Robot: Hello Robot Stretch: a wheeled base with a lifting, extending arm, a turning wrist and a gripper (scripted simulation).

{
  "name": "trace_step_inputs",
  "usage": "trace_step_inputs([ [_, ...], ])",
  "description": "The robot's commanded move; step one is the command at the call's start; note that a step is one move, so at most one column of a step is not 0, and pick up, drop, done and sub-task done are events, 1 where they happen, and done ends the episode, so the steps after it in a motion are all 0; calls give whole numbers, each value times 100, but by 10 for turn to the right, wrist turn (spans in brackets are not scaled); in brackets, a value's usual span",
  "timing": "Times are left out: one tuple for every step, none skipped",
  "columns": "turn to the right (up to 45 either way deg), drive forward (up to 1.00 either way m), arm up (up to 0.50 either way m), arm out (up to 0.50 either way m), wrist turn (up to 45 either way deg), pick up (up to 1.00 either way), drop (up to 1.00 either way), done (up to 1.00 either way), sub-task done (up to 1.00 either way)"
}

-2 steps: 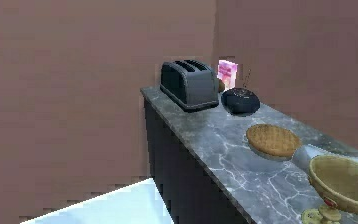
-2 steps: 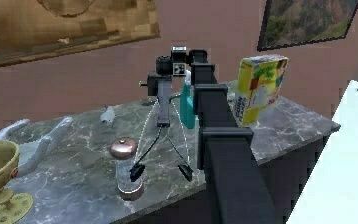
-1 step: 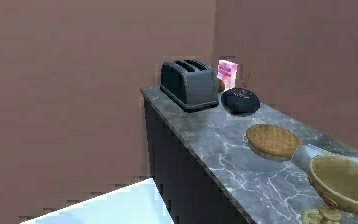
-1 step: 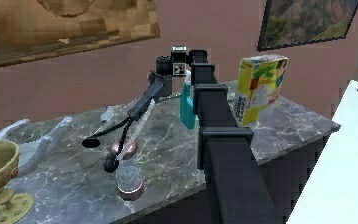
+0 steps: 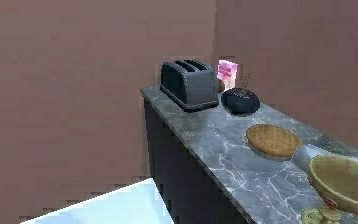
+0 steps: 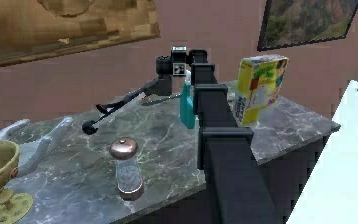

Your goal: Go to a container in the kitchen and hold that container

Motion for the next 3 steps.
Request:
trace_step_inputs([
  [0, 0, 0, 0, 450, 0, 0, 0, 0],
  [0, 0, 0, 0, 450, 0, 0, 0, 0],
  [0, 0, 0, 0, 210, 0, 0, 0, 0],
])
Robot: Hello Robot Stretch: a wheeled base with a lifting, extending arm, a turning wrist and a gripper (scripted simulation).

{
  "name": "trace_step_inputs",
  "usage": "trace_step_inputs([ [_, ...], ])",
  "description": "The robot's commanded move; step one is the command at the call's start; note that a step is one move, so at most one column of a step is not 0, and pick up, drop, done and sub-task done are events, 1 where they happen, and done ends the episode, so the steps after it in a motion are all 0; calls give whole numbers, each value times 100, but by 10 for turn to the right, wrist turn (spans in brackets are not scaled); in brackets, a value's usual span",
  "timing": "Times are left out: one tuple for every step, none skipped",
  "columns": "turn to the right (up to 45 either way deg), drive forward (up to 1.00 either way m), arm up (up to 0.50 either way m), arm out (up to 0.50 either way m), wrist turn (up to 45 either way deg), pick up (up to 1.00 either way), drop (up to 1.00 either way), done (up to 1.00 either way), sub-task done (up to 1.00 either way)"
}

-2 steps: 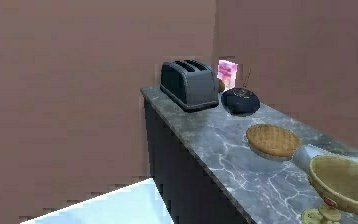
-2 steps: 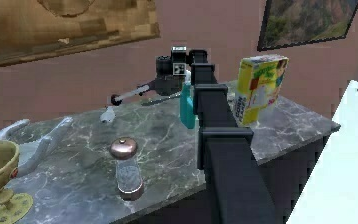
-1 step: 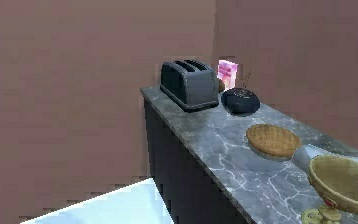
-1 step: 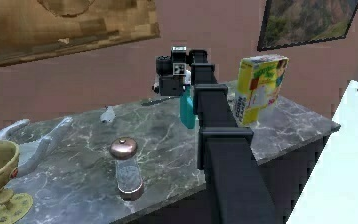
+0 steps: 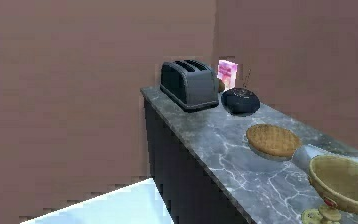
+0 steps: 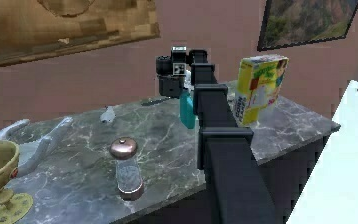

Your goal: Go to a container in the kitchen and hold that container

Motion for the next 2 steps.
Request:
trace_step_inputs([
  [0, 0, 0, 0, 0, 100, 0, 0, 0],
  [0, 0, 0, 0, 0, 0, 0, 100, 0],
])
